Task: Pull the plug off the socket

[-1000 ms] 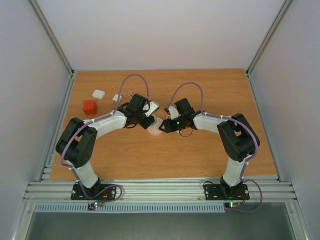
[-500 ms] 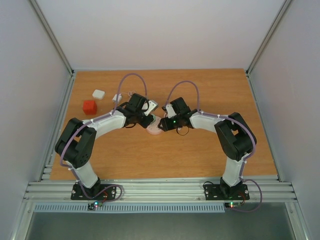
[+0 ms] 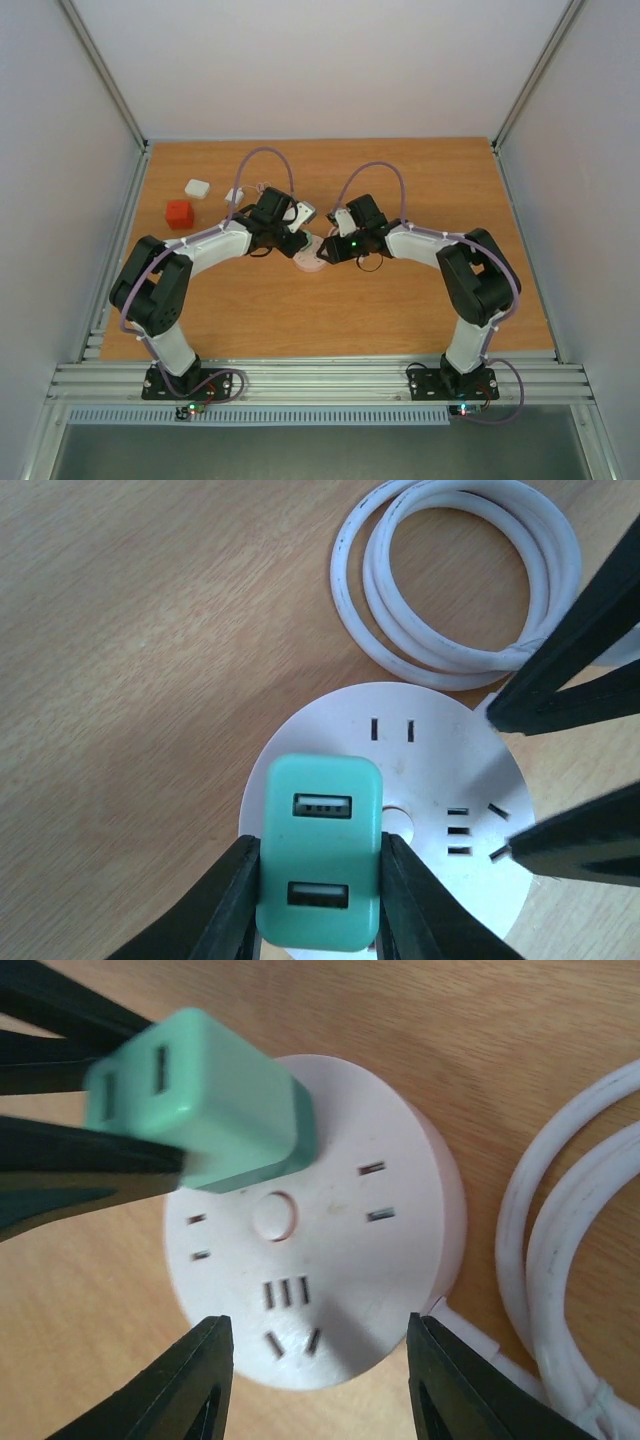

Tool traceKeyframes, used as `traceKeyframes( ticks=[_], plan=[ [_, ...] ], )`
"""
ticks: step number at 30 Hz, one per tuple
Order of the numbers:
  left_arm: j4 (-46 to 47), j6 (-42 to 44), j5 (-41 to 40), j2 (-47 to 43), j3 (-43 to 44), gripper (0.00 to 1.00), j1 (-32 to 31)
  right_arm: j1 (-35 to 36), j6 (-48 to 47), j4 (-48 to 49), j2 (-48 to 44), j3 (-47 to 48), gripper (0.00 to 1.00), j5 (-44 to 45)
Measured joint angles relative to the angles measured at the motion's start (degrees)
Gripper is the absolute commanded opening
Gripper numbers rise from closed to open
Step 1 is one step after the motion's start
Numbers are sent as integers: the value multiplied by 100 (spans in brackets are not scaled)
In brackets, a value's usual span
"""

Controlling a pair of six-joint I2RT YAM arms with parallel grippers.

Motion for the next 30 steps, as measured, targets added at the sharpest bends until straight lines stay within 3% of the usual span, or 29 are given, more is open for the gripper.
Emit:
traceKeyframes(
  ticks=[12, 30],
  plan=[
    [31, 15, 114, 26, -2, 1, -7, -188, -192, 907, -754, -793, 32, -1045],
    [63, 13, 345, 70, 17, 1, -4, 15, -179, 2269, -254, -1351, 29, -970]
  ],
)
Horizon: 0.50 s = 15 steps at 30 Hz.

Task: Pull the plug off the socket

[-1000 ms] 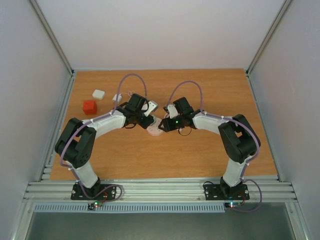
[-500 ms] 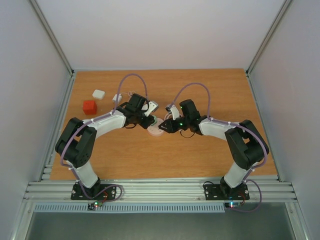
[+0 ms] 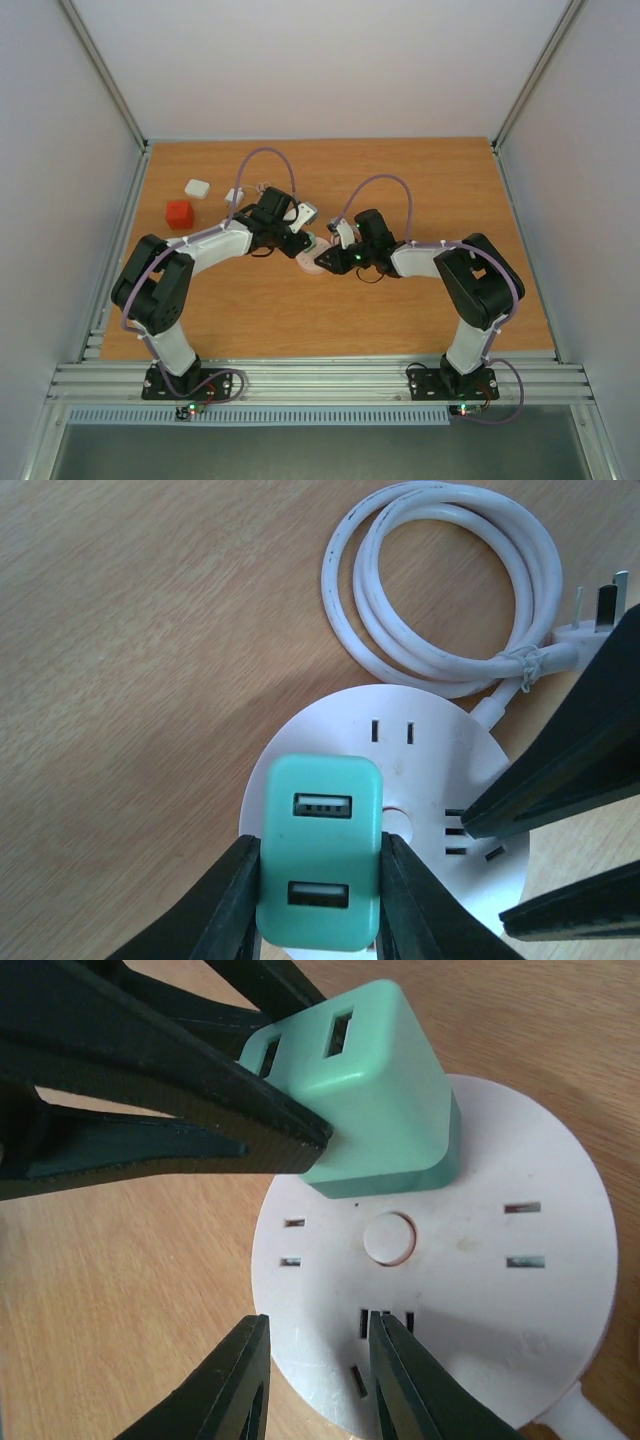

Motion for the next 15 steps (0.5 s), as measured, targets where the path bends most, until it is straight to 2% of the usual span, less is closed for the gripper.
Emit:
traceKeyframes(
  ticks=[15],
  plan=[
    [-59, 48, 39, -13, 17, 1, -2, 0, 39, 131, 249, 168, 28, -109]
  ],
)
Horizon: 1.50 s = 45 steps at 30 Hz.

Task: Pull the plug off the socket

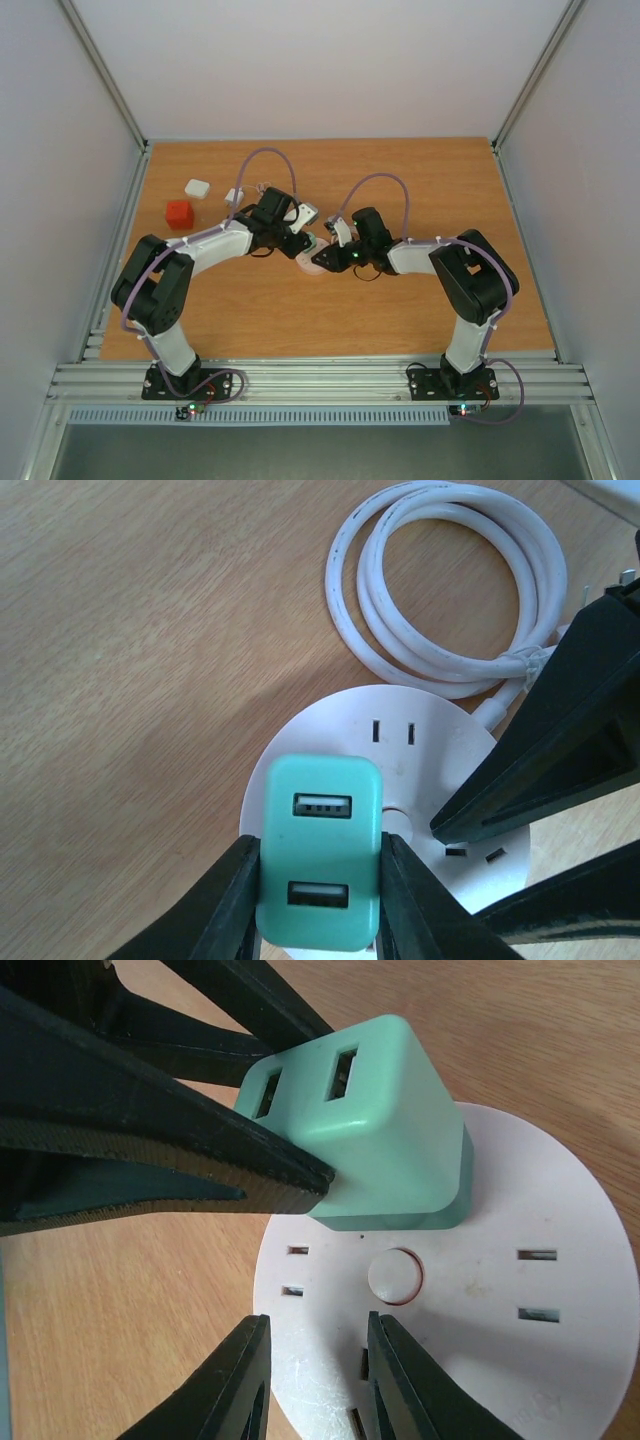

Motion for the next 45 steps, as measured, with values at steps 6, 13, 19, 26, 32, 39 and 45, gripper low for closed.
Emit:
traceKeyframes(
  ticks=[6, 13, 19, 26, 32, 39, 45],
  plan=[
    [85, 164, -278, -162, -155, 1, -107, 0, 90, -50, 59, 87, 28, -31],
    [365, 385, -483, -564, -579, 1, -157, 55, 195, -87, 96, 162, 28, -116],
    [520, 424, -476, -643, -721, 1, -146, 57, 258, -214, 151, 271, 29, -179],
    [649, 385, -457, -640, -787, 1, -144, -17, 472, -302, 170, 326, 30, -315],
    [752, 315, -345, -529, -787, 1, -83, -92, 715, -297, 254, 378, 30, -435],
    [776, 212, -251, -459, -756, 1, -20, -243, 1010, -262, 382, 455, 32, -715],
    [752, 181, -197, -348, -658, 1, -2, -640, 1161, -275, 476, 603, 32, -684]
  ],
)
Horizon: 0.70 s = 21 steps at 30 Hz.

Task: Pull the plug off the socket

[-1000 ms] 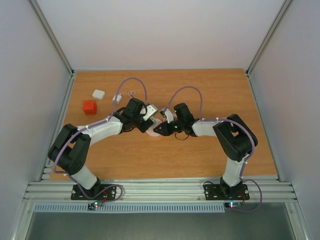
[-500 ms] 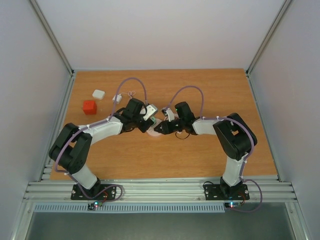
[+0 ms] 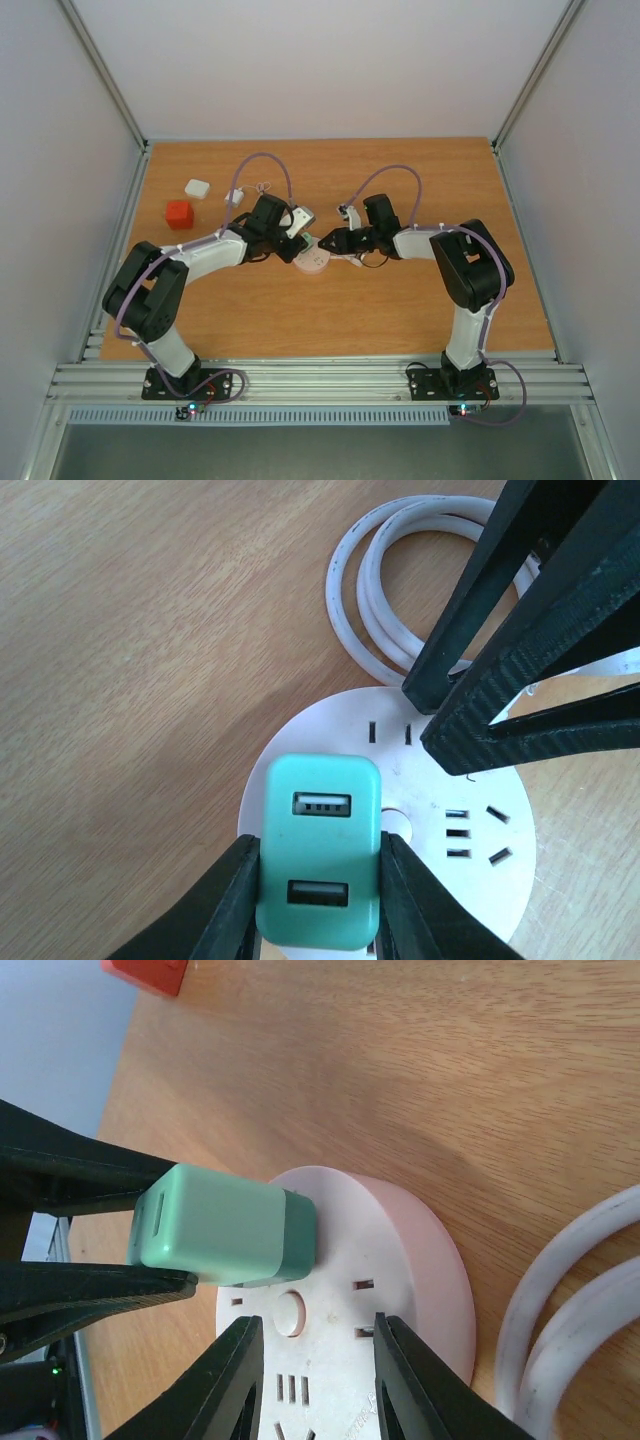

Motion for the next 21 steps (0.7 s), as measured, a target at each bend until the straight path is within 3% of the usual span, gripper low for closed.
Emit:
traceKeyframes(
  ticks=[10, 21],
  plan=[
    [-190, -127, 85, 133, 214, 1, 31, -22, -149, -7, 0, -20, 26, 11],
    [-129, -175, 173, 210, 267, 1, 24, 140, -243, -527, -463, -354, 25, 0]
  ],
)
